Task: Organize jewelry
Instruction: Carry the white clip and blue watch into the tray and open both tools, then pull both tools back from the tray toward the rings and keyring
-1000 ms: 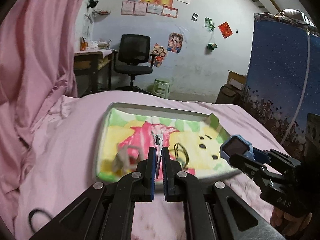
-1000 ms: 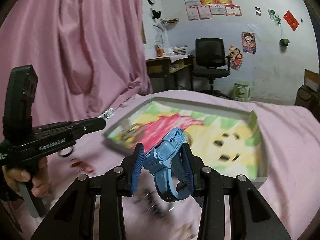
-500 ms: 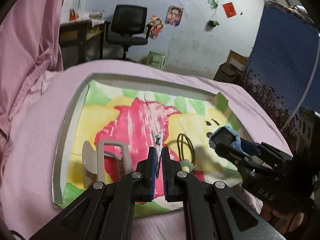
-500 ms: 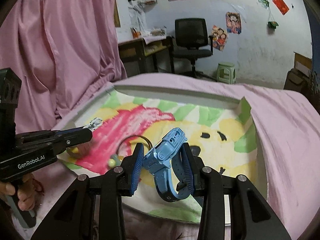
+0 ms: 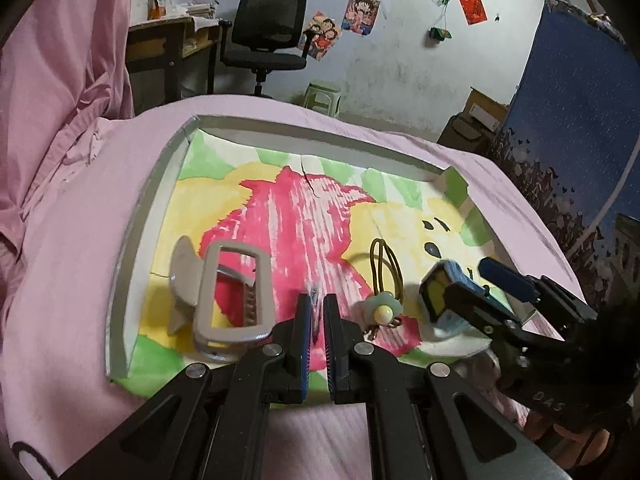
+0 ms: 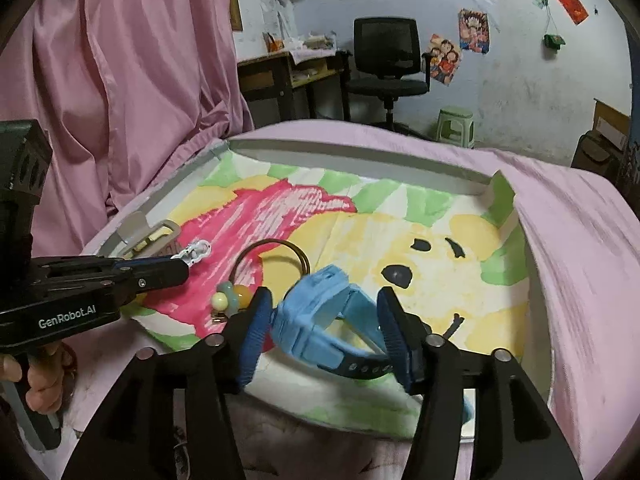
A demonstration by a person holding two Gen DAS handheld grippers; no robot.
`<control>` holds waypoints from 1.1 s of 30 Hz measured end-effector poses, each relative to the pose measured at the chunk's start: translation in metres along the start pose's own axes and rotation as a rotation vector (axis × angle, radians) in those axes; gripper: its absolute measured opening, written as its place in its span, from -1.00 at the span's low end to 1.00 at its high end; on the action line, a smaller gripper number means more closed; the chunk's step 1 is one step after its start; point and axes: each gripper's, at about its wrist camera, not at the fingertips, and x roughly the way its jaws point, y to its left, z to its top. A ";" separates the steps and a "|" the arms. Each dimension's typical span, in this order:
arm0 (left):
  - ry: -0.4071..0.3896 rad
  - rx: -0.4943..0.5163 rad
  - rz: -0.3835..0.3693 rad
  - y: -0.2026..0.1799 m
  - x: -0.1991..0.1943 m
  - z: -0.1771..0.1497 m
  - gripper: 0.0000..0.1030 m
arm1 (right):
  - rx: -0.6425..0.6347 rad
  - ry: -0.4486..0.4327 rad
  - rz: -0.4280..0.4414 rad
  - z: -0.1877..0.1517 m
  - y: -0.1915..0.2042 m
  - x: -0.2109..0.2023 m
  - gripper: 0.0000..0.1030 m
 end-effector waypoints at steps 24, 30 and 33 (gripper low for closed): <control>-0.359 0.023 0.066 -0.012 -0.108 -0.058 0.72 | 0.068 -0.379 -0.042 -0.036 0.006 -0.127 0.87; -0.420 0.004 0.090 -0.008 -0.127 -0.076 0.89 | 0.067 -0.416 -0.039 -0.046 0.012 -0.143 0.97; -0.432 0.018 0.108 -0.008 -0.134 -0.084 0.92 | 0.069 -0.429 -0.041 -0.052 0.015 -0.148 0.97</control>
